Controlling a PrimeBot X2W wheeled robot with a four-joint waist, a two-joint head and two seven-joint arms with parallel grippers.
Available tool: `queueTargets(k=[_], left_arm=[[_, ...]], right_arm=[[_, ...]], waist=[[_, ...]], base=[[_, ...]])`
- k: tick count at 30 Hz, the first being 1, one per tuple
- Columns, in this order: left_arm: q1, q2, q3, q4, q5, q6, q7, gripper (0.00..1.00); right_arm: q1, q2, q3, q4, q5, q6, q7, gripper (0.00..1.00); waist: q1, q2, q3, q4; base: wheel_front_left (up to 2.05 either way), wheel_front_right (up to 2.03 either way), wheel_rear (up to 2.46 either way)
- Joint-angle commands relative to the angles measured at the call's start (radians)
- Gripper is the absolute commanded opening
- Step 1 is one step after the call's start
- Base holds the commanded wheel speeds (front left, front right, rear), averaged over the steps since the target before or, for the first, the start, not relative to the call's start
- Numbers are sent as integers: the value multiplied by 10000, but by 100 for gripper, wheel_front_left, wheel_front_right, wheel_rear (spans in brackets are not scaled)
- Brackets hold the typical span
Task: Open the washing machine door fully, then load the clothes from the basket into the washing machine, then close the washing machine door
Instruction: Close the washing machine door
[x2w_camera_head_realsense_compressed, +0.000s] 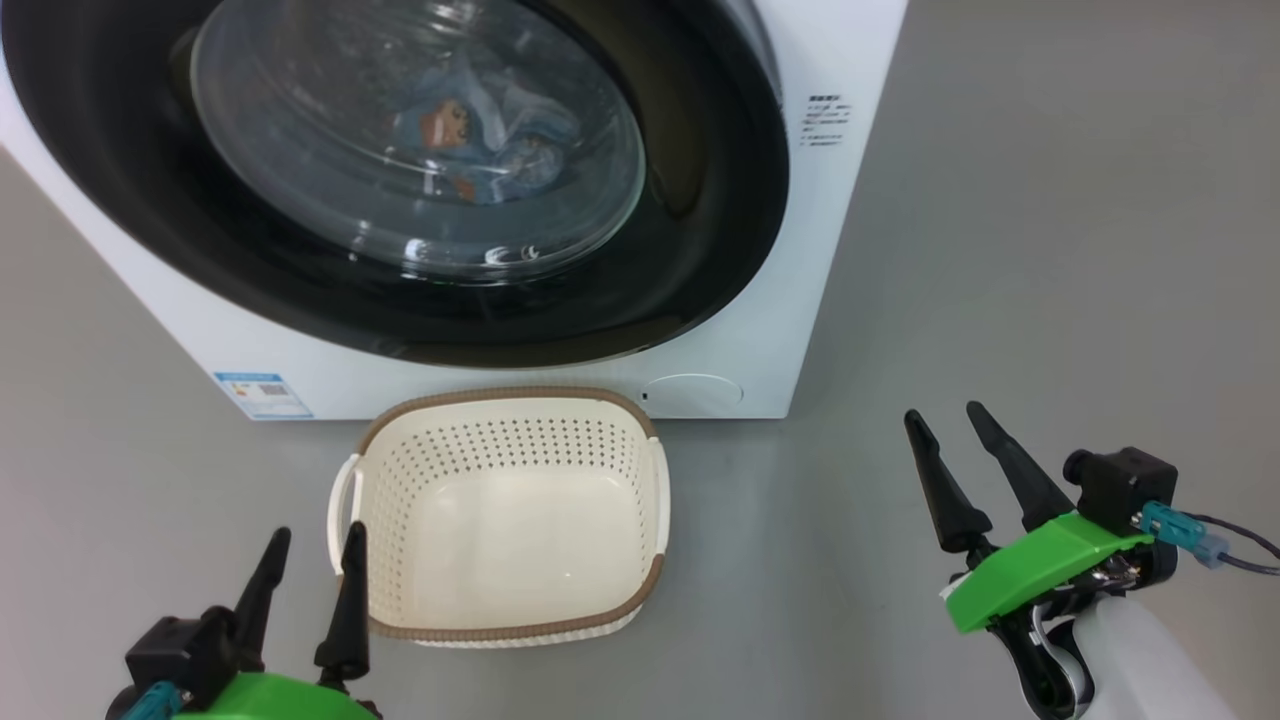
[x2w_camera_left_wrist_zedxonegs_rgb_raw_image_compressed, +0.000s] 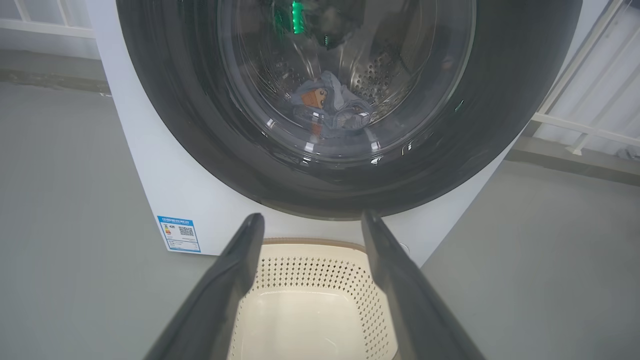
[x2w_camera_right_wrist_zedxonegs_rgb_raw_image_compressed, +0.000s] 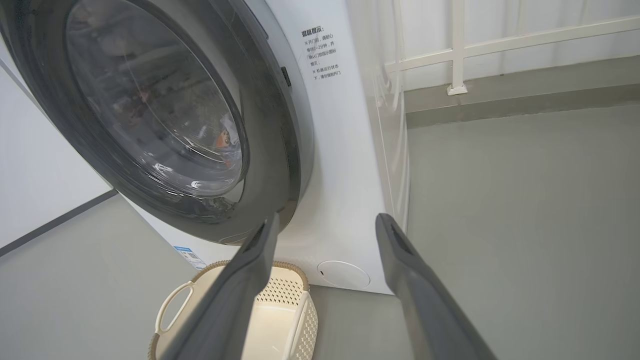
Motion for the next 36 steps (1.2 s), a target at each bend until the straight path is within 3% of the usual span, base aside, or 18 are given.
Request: queueTargets(k=[1, 17, 36], left_arm=[[-39, 262, 382, -147, 145, -15, -67, 100], [201, 352, 712, -64, 111, -15, -67, 100], [386, 389, 809, 48, 122, -15, -67, 100]], right_arm=[[150, -43, 122, -256, -110, 14, -49, 100], [903, -92, -362, -474, -211, 14, -49, 100], [1393, -49, -743, -682, -353, 14, -49, 100]], waist=[[0, -1, -86, -119], [0, -1, -309, -675], [0, -1, -379, -823]], base=[[0, 0, 0], [0, 0, 0], [0, 0, 0]])
